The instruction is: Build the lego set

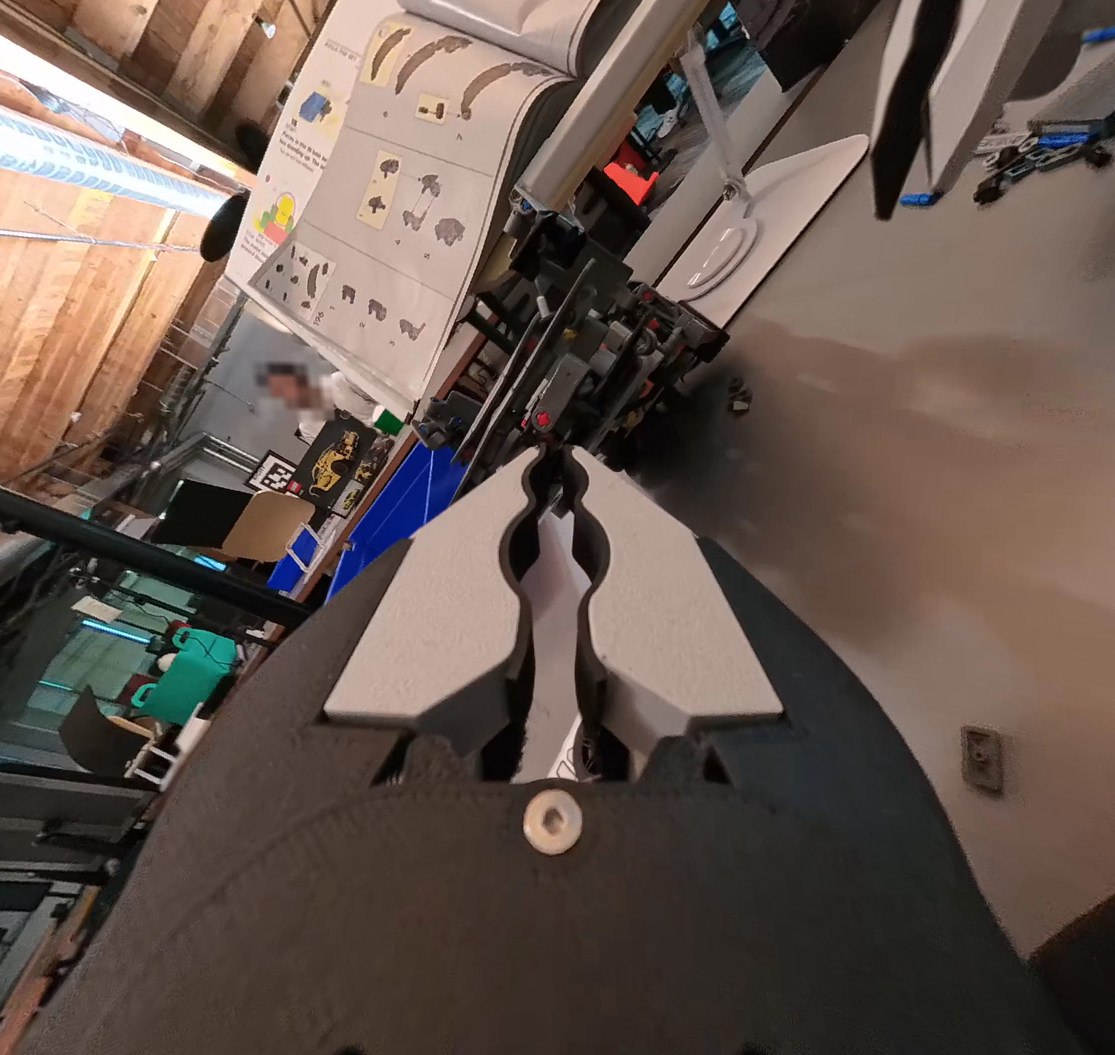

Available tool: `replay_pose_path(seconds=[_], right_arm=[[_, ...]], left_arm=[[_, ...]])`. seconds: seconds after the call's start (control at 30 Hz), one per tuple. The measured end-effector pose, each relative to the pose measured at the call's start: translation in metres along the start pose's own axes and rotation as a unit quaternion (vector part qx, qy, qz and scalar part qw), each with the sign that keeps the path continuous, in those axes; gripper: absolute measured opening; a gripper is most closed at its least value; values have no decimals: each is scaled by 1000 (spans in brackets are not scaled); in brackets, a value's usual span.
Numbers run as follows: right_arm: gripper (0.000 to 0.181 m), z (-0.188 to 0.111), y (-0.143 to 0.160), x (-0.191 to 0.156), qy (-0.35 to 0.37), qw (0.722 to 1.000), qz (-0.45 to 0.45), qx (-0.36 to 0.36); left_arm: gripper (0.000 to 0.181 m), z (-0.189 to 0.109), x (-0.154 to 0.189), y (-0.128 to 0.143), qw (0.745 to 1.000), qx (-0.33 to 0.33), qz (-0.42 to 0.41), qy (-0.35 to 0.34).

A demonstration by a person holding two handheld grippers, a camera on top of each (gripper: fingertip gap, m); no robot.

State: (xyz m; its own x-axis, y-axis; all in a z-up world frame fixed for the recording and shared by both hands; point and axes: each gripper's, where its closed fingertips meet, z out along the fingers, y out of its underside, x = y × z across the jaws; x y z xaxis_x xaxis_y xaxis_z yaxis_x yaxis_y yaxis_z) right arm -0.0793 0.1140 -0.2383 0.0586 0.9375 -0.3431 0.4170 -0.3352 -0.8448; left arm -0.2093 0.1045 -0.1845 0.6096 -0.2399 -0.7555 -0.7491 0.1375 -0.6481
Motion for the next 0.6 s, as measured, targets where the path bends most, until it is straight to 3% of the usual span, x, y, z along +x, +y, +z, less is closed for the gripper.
replay_pose_path(seconds=[0.2,0.43,0.6], right_arm=[[29,34,-20,-14,-26,997,56,46],[40,54,-39,-9,-42,986,124,104],[37,58,-51,-9,-58,978,137,144]], left_arm=[[0,3,14,-19,999,9,52,10],[0,14,33,-41,995,26,89,34],[0,20,40,-52,993,34,109,41]])
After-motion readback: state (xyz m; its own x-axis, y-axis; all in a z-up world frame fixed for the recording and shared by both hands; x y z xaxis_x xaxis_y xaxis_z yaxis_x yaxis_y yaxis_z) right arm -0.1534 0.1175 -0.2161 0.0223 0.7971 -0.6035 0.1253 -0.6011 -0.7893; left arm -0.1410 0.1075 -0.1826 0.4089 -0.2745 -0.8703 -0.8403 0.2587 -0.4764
